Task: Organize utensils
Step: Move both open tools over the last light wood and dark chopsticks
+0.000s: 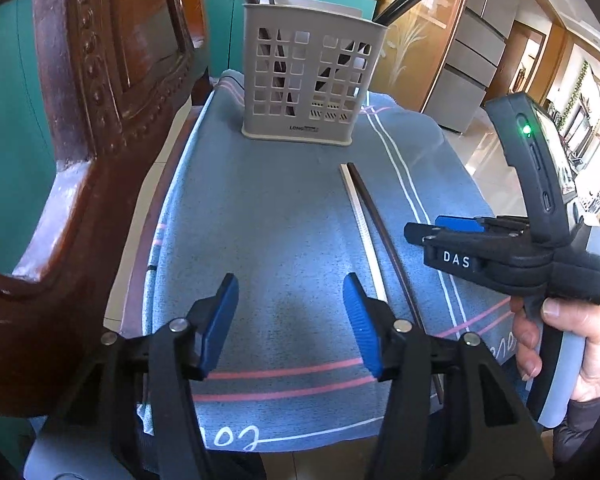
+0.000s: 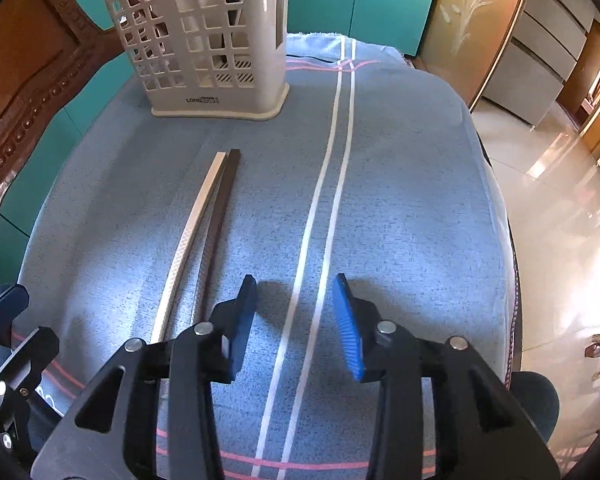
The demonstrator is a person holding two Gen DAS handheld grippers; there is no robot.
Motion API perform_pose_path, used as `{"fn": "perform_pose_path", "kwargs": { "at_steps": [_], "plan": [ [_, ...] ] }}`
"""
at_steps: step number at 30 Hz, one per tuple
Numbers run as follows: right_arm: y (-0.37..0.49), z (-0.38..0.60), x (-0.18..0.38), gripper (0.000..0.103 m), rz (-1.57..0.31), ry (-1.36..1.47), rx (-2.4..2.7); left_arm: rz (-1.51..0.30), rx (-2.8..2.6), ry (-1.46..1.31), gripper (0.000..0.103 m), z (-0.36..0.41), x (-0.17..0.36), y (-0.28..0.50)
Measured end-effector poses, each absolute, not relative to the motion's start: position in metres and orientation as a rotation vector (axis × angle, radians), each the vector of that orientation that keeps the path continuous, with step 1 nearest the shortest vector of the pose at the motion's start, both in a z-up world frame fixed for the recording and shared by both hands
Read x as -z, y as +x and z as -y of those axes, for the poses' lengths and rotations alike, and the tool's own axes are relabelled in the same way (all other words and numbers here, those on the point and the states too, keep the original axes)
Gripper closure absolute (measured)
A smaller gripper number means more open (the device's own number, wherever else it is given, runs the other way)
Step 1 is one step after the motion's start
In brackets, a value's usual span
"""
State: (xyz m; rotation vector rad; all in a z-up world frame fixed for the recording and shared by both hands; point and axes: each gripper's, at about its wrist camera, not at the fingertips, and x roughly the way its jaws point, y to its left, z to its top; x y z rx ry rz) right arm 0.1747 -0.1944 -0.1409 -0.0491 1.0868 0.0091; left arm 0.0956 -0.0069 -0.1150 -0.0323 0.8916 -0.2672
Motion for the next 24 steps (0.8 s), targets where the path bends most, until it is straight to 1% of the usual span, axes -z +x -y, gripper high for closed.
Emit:
{"fn": "perform_pose_path", "kwargs": {
  "at_steps": [2,3,4,7,9,15,20,24],
  "plan": [
    [0.174,0.193,0.141,0.064,-1.084,-0.058,-0.01,-0.894,0.264,-0.03,0.048,0.008,0.115,0.097],
    [0.174,0.192,0.141,0.066,-1.082,-0.067,-0.014,-0.896,0.263,-0.029,0.048,0.008,0.115,0.097],
    [0.173,0.19,0.141,0.075,-1.08,-0.073,-0.023,-0.897,0.262,-0.028,0.048,0.009,0.115,0.097],
    [0.173,0.186,0.141,0.091,-1.082,-0.099,-0.05,-0.901,0.26,-0.024,0.048,0.011,0.115,0.098],
    [0.171,0.186,0.141,0.097,-1.087,-0.112,-0.062,-0.902,0.259,-0.021,0.048,0.012,0.115,0.098],
    [0.164,0.205,0.138,0.097,-1.093,-0.08,-0.034,-0.907,0.253,-0.015,0.047,0.014,0.116,0.102],
    [0.16,0.231,0.13,0.097,-1.075,0.057,-0.062,-0.909,0.248,-0.002,0.047,0.019,0.114,0.11],
    [0.153,0.24,0.12,0.096,-1.04,0.079,-0.071,-0.913,0.227,0.019,0.047,0.027,0.111,0.122]
  ]
}}
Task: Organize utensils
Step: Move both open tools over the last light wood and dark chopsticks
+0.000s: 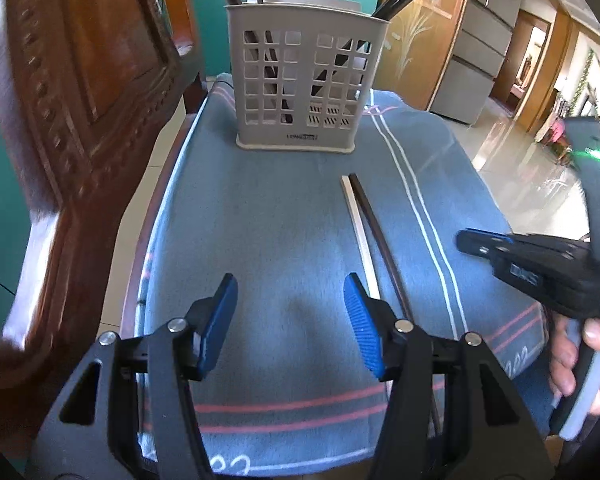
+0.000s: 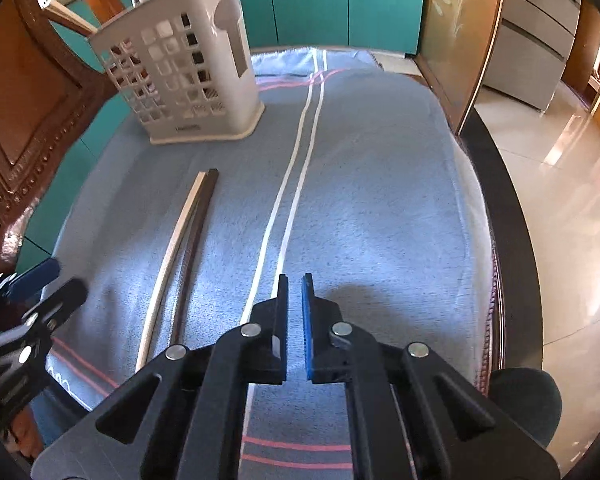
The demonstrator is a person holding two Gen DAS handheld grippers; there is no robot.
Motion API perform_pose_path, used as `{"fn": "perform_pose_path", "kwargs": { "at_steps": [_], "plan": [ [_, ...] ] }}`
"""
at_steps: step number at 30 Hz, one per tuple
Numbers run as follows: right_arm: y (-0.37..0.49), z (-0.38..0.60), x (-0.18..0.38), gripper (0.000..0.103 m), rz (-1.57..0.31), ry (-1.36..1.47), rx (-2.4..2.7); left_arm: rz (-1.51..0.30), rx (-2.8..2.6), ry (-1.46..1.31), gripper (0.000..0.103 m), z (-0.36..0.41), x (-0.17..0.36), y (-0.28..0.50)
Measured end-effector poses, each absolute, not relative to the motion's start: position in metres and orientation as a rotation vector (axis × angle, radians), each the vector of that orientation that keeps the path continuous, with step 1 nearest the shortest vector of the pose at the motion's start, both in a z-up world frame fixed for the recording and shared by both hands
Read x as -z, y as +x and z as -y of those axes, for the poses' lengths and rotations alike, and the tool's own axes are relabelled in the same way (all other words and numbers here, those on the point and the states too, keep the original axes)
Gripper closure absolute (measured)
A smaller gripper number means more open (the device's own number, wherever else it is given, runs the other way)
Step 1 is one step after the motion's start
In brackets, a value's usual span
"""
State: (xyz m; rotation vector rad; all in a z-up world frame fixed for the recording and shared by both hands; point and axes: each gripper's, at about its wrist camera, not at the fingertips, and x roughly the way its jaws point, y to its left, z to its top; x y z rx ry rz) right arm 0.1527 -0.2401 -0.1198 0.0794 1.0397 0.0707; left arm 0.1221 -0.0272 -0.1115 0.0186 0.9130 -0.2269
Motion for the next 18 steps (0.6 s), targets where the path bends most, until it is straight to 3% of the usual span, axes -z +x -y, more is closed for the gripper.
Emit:
{"fn": "perform_pose_path", "kwargs": {
  "at_steps": [2,6,18],
  "plan": [
    [0.151,0.243,0.117,0.092,-1.027,0.091,-0.082,-0.925,0.231,0.013,0.047,0.032,0.112,0.13],
    [0.149,0.241,0.117,0.073,-1.023,0.099,-0.116,-0.943,0.243,0.008,0.05,0.039,0.113,0.141],
    [0.156,0.256,0.132,0.072,-1.051,0.13,-0.1,-1.016,0.274,0.042,0.05,0.07,0.133,0.154]
  ]
}}
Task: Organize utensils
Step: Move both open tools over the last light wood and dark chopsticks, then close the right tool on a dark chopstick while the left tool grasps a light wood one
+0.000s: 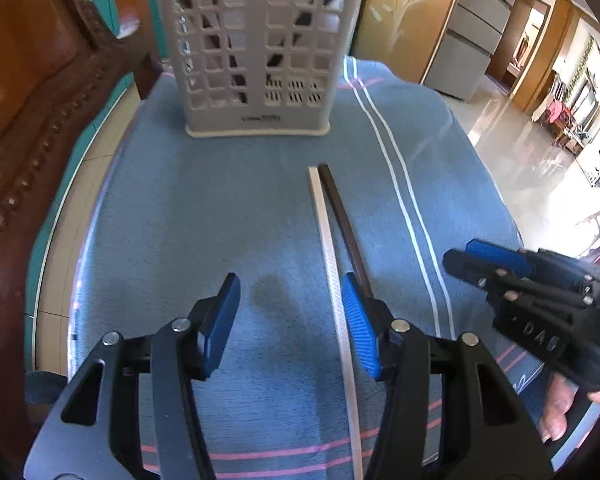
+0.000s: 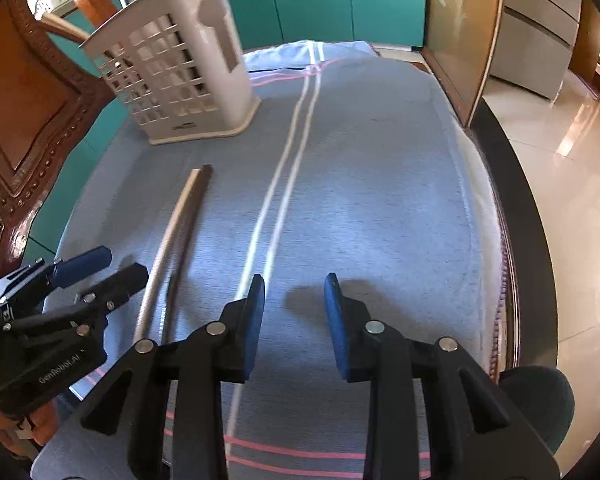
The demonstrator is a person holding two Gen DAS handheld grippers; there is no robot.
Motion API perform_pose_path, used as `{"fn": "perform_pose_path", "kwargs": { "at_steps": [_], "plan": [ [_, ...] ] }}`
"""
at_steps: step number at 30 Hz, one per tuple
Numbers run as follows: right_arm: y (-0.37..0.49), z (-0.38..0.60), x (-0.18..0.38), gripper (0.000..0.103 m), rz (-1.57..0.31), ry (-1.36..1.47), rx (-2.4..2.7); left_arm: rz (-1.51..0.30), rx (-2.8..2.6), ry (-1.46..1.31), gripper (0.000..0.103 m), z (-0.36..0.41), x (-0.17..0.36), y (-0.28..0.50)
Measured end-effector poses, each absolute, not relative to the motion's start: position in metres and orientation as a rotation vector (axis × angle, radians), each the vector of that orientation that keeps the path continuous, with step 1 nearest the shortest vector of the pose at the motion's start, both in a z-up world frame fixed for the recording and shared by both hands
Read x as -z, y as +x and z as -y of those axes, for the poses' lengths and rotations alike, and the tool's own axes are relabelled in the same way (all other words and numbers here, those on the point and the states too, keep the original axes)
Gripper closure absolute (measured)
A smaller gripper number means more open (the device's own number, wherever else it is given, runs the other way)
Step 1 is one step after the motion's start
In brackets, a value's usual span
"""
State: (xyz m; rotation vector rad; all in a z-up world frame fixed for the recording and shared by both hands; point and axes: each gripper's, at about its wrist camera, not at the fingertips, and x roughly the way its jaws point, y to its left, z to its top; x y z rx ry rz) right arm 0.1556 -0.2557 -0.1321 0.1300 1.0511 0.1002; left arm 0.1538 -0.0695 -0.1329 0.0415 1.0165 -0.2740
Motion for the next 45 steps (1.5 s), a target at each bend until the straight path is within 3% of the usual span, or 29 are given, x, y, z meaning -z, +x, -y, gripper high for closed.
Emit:
{"fn": "perform_pose_path", "kwargs": {
  "at_steps": [13,20,26,27,30,35,45],
  "plan": [
    [0.161,0.253,0.129,0.068,-1.037,0.138,-0.106,-1.022,0.266,0.079,0.048,0.072,0.145,0.15],
    [0.184,0.22,0.124,0.068,-1.048,0.134,-0.214,-1.018,0.249,0.046,0.066,0.049,0.142,0.139],
    [0.205,0.175,0.138,0.068,-1.082,-0.017,-0.218,-1.025,0.233,0.025,0.066,0.034,0.141,0.131],
    [0.206,0.169,0.139,0.068,-1.066,-0.059,-0.204,-1.026,0.233,0.03,0.066,0.034,0.14,0.13],
    [0.206,0.162,0.141,0.091,-1.055,-0.101,-0.195,-1.028,0.23,0.029,0.065,0.033,0.14,0.131],
    [0.196,0.174,0.14,0.096,-1.062,-0.105,-0.185,-1.031,0.223,0.038,0.062,0.034,0.141,0.135],
    [0.181,0.21,0.13,0.095,-1.049,-0.06,-0.119,-1.048,0.188,0.084,0.059,0.048,0.143,0.151]
  ]
}}
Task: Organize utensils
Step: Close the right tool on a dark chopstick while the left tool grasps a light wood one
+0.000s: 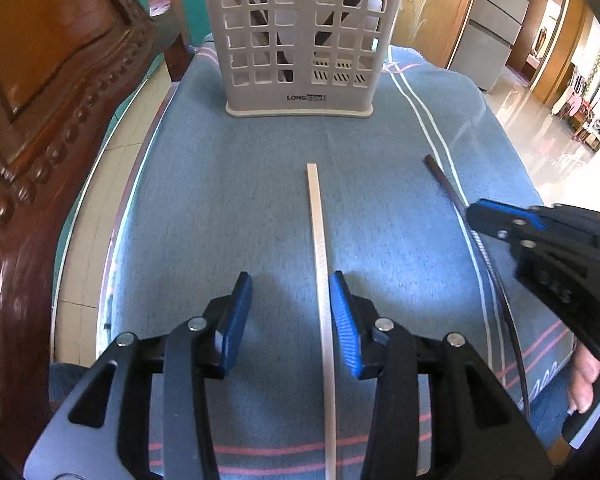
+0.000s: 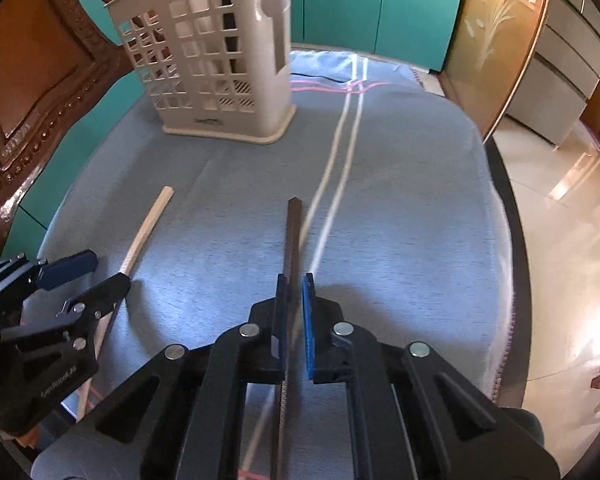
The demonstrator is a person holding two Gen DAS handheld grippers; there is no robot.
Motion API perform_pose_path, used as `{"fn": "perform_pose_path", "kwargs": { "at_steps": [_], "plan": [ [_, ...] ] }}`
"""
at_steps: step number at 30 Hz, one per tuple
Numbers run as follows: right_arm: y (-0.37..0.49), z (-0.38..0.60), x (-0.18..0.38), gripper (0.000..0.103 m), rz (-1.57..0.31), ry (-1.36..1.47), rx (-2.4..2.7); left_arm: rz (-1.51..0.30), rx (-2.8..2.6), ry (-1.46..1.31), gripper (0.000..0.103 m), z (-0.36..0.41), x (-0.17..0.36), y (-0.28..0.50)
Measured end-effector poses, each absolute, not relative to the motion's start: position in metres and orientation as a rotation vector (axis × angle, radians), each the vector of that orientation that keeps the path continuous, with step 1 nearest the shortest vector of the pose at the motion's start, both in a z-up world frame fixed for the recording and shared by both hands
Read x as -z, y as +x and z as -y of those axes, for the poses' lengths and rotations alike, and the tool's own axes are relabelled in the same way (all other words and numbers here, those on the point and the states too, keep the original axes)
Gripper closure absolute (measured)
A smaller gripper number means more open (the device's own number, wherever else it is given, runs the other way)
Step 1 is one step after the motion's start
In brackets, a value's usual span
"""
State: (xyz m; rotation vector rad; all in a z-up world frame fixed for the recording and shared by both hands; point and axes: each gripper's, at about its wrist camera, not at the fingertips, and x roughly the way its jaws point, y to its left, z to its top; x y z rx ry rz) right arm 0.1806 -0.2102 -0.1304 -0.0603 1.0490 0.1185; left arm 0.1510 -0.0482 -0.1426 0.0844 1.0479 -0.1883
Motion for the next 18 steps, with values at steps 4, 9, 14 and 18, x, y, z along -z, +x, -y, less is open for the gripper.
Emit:
{"fn": "perform_pose_path", "kwargs": {
  "at_steps": [4,9,14,18],
  "plan": [
    [0.178,0.214,0.131,0.094,-1.043,-0.08,-0.114,-1.048,0.173,0.108,0.054,0.053,0.144,0.156],
    [0.177,0.211,0.137,0.085,-1.06,-0.078,-0.119,-1.044,0.18,0.119,0.053,0.053,0.146,0.161],
    [0.178,0.208,0.14,0.081,-1.057,-0.082,-0.122,-1.045,0.186,0.12,0.051,0.052,0.147,0.164],
    [0.18,0.206,0.14,0.078,-1.054,-0.092,-0.123,-1.046,0.172,0.113,0.045,0.051,0.149,0.165]
  ]
}}
